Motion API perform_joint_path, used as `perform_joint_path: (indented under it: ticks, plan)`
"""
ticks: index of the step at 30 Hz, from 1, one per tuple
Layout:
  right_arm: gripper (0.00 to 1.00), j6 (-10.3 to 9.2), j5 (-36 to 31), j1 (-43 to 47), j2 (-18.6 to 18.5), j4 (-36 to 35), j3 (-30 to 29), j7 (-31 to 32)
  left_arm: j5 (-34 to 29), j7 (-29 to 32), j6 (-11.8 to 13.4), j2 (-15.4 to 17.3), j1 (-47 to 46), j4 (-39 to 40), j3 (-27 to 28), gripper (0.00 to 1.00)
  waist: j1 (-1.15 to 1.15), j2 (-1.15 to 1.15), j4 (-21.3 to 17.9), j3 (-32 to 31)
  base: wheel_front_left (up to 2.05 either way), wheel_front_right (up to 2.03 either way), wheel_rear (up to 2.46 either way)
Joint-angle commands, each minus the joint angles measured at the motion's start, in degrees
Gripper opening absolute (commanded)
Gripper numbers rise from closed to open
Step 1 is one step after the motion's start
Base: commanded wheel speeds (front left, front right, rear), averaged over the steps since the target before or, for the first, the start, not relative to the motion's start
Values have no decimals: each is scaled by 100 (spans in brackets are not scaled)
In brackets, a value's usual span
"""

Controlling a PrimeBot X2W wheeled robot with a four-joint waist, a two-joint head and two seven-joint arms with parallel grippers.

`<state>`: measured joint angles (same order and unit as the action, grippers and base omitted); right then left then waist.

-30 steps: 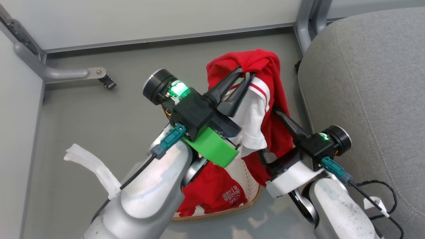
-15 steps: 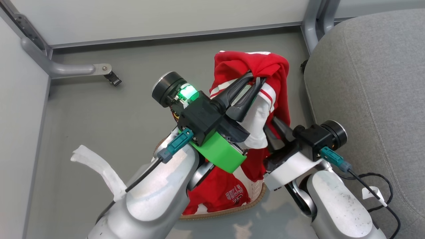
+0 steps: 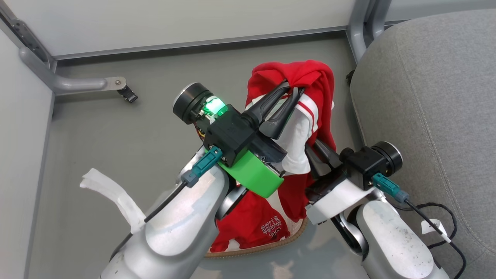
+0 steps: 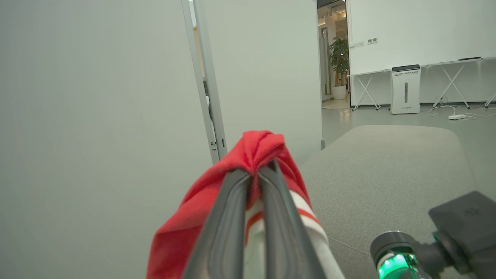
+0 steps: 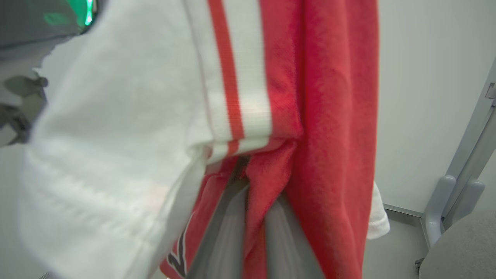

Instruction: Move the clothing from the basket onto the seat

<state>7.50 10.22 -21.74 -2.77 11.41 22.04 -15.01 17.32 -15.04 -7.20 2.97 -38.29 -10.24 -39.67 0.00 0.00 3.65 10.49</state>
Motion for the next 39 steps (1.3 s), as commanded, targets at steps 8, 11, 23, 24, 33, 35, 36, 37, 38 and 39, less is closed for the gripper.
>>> perform_joint_path:
  ticks: [8, 11, 23, 24, 33, 35, 36, 37, 38, 39]
  plan:
    - [0, -2, -8, -25, -21, -72, -34, -26, -138, -21, 94, -12, -55, 40, 45, 100, 0, 0, -33, 91, 0, 0, 0]
    - [0, -2, -19, -16, -20, -91, -39, -27, -165, -21, 102, -11, -47, 50, 57, 100, 0, 0, -48, 108, 0, 0, 0]
    - [0, -2, -31, 51, -21, -157, -271, -27, -231, -14, 89, -6, -31, -46, 92, 100, 0, 0, -259, 197, 0, 0, 0]
    - [0, -2, -33, 66, -20, -192, -315, -27, -238, -14, 85, 0, -27, -60, 84, 100, 0, 0, -310, 220, 0, 0, 0]
    - [0, -2, -123, 228, -19, -521, -788, -26, -275, -13, 32, 77, -146, -274, -129, 100, 0, 0, -832, 477, 0, 0, 0]
    - [0, -2, -127, 268, -19, -593, -910, -26, -273, -13, 18, 99, -163, -338, -201, 100, 0, 0, -954, 540, 0, 0, 0]
    - [0, -2, -142, 281, -20, -631, -967, -27, -274, -12, 16, 104, -175, -367, -232, 100, 0, 0, -1008, 568, 0, 0, 0]
    - [0, -2, -157, 313, -17, -684, -1023, -27, -271, -8, 12, 115, -186, -399, -261, 100, 0, 0, -1075, 603, 0, 0, 0]
    - [0, -2, -161, 341, -19, -716, -1083, -27, -266, -3, 13, 122, -201, -424, -294, 100, 0, 0, -1126, 631, 0, 0, 0]
    - [0, -2, -172, 368, -19, -757, -1141, -27, -261, 6, 9, 133, -222, -456, -331, 100, 0, 0, -1187, 667, 0, 0, 0]
